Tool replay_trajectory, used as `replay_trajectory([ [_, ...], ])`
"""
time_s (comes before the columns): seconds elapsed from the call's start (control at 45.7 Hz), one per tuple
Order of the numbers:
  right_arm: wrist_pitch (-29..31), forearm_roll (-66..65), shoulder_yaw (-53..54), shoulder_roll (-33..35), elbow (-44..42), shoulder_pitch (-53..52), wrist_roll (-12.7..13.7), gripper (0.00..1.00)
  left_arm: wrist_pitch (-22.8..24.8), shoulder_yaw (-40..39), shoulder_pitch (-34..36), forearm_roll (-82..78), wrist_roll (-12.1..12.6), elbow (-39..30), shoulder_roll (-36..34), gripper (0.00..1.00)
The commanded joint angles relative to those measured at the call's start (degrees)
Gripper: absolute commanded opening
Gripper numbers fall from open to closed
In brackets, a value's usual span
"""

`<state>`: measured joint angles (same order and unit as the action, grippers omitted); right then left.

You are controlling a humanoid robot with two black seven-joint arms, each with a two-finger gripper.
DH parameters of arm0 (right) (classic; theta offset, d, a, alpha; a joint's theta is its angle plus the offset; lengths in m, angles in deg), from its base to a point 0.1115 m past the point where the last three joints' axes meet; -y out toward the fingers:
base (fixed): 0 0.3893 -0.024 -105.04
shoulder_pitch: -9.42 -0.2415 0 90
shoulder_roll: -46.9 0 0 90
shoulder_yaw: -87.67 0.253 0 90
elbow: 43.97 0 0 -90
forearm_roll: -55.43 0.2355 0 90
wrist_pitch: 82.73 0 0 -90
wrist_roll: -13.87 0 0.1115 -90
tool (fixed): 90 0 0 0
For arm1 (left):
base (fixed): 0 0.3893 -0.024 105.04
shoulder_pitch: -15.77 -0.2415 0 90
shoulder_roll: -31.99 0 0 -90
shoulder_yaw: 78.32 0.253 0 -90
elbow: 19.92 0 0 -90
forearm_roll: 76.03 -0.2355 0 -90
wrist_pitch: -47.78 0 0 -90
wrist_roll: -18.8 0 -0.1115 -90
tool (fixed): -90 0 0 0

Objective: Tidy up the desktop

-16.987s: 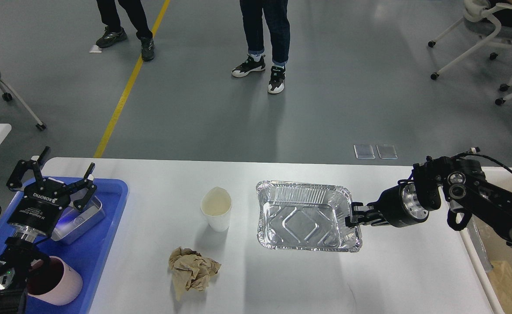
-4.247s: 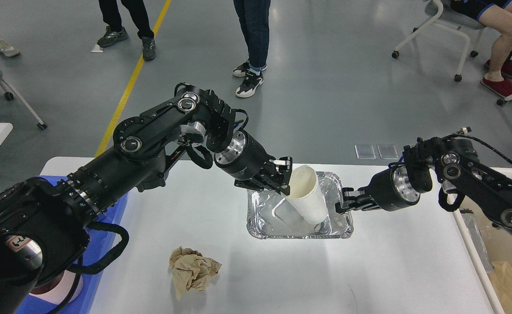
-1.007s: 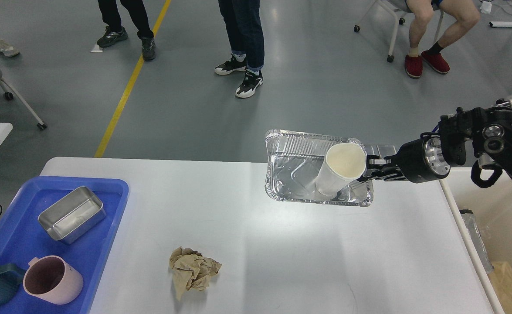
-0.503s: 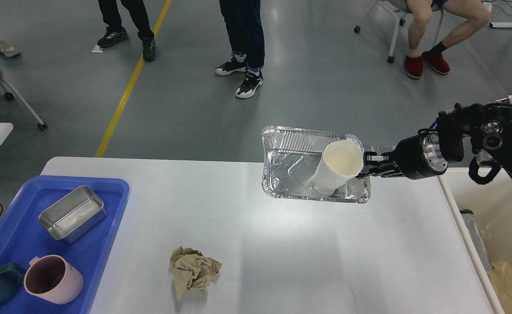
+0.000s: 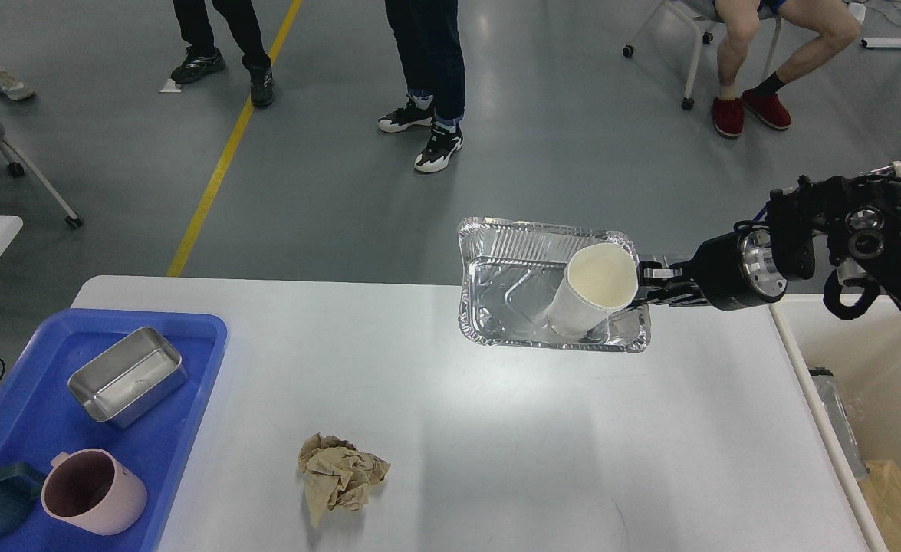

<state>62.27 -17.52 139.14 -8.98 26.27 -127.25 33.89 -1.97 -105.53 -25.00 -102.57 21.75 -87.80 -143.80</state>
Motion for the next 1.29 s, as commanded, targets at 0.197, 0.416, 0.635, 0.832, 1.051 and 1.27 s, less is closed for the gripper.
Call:
replay_trajectory([
  [0.197, 0.0, 0.0, 0.0, 0.6, 0.2, 0.2, 0.0, 0.0, 13.7, 1.2, 11.6, -2.7, 32.4, -1.7, 10.0, 0.98],
  [0.416, 0.0, 0.0, 0.0, 0.7, 0.2, 0.3, 0.0, 0.0, 14.7, 3.0, 11.8, -3.1, 38.3, -6.7, 9.8, 0.98],
  [0.635, 0.0, 0.0, 0.4, 1.6, 0.2, 0.7, 0.0, 0.0, 14.7, 3.1, 11.9, -3.2, 40.7, -7.4, 20.9, 0.98],
  [0.832, 0.0, 0.0, 0.4, 1.7, 0.2, 0.9, -0.1, 0.0, 14.7, 3.4, 11.5, -3.4, 43.1, -6.9, 32.8, 0.98],
  [1.051, 0.0, 0.0, 0.4, 1.9, 0.2, 0.9, -0.1, 0.0, 14.7, 7.2, 9.0, -3.6, 46.5, -7.1, 42.9, 0.98],
  [1.27, 0.0, 0.0, 0.4, 1.9, 0.2, 1.0, -0.1, 0.0, 14.7, 10.8, 7.5, -7.9, 47.1, -6.8, 48.5, 0.98],
])
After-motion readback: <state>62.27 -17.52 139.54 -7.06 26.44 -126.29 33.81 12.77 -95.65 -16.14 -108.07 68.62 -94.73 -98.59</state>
